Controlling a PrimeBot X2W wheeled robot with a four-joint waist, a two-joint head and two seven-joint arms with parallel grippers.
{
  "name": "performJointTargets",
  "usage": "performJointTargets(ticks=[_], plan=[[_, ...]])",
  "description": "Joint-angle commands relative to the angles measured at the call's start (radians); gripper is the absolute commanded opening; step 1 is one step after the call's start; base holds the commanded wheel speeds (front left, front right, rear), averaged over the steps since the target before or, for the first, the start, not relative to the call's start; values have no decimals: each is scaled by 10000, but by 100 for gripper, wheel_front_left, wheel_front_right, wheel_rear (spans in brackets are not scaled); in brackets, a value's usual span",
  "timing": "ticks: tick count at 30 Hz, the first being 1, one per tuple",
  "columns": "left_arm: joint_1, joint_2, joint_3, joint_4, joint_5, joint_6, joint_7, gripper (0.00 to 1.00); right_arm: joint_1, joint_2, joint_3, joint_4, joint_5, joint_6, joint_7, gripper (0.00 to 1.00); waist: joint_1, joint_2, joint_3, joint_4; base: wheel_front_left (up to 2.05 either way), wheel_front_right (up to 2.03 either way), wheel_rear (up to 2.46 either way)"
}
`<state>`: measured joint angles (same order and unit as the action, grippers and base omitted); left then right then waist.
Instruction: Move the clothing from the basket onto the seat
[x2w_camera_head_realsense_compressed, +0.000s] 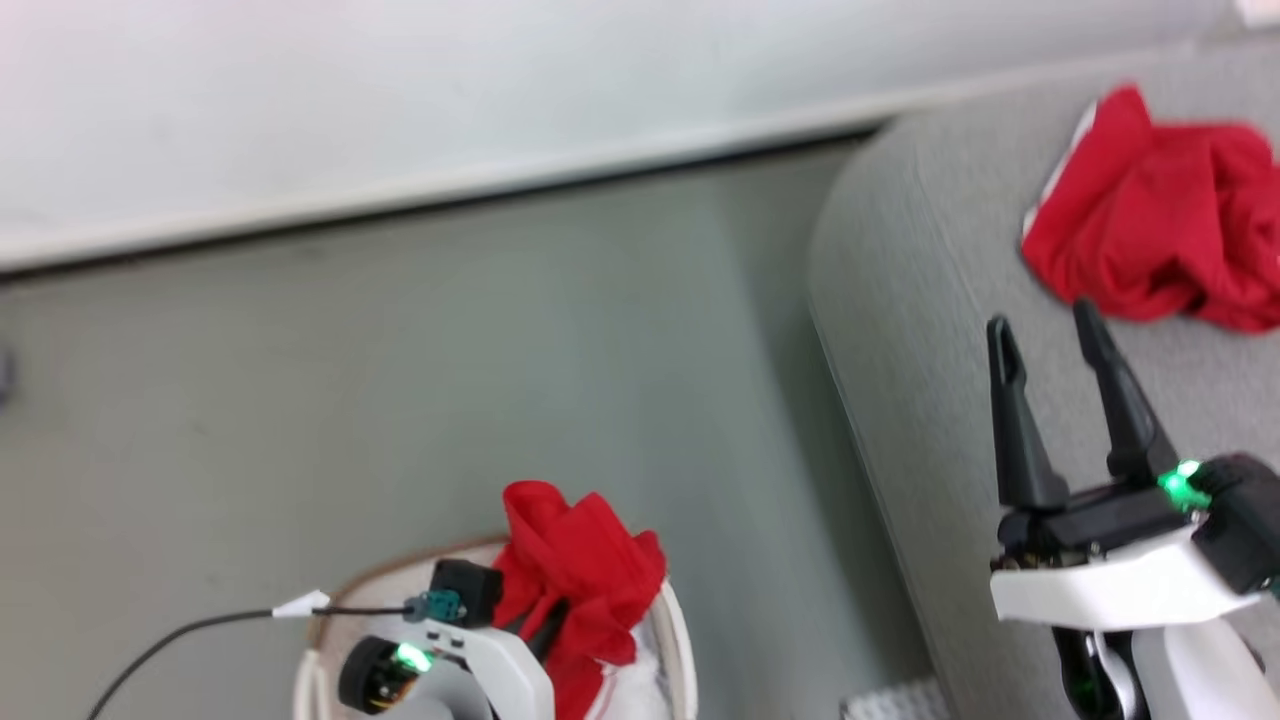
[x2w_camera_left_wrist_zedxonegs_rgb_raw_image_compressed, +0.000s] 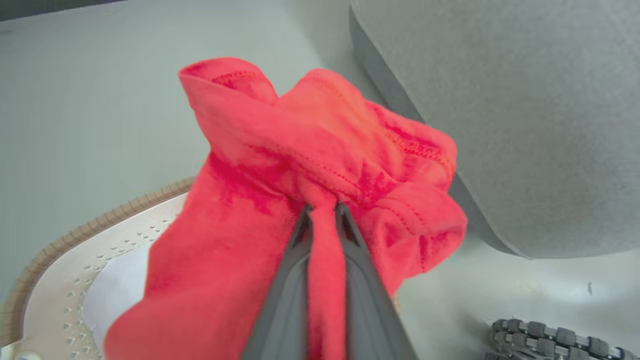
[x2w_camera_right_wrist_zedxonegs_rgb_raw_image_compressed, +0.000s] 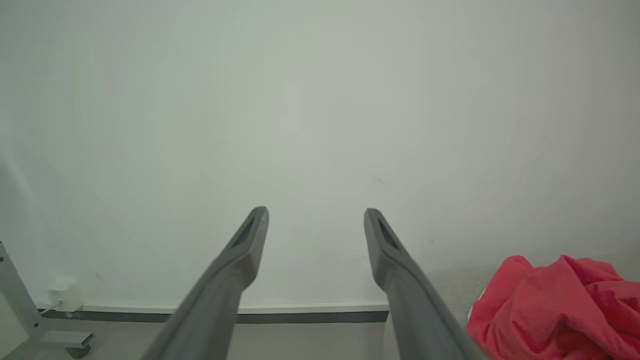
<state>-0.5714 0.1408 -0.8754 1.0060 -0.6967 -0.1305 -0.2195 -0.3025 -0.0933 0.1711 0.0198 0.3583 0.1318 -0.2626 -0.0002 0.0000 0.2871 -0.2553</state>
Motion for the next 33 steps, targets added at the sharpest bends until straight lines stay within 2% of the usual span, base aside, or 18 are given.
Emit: performJointTargets(ticks=[1, 7, 13, 19, 26, 33], plan=[[242, 3, -23, -74, -80, 9, -89, 0, 200, -77, -13, 67, 30, -22, -31, 100, 2, 0, -1152, 750, 0, 0, 0], [543, 292, 10, -1093, -223, 15, -378, 0, 708, -106, -14, 186, 142, -22, -31, 100, 2, 0, -1983, 1109, 0, 0, 0], [770, 718, 359, -2745, -48, 393, -459, 0, 1268, -51, -13, 287, 199, -22, -32, 100, 2, 0, -2626, 1353, 0, 0, 0], [725, 1345, 662, -5058, 186, 1086, -368, 0, 1632, -92, -24, 296, 275, -22, -32, 100, 2, 0, -2958, 1550, 0, 0, 0], [391, 1975, 1114, -7743, 322, 2081, 252, 0, 1699, -41, 304, 267, 326, -22, 5, 100, 2, 0, -3011, 1643, 0, 0, 0], [108, 2471, 1465, -9608, 433, 2792, 855, 0, 1689, -49, 542, 309, 360, -22, 26, 100, 2, 0, -2991, 1595, 0, 0, 0]])
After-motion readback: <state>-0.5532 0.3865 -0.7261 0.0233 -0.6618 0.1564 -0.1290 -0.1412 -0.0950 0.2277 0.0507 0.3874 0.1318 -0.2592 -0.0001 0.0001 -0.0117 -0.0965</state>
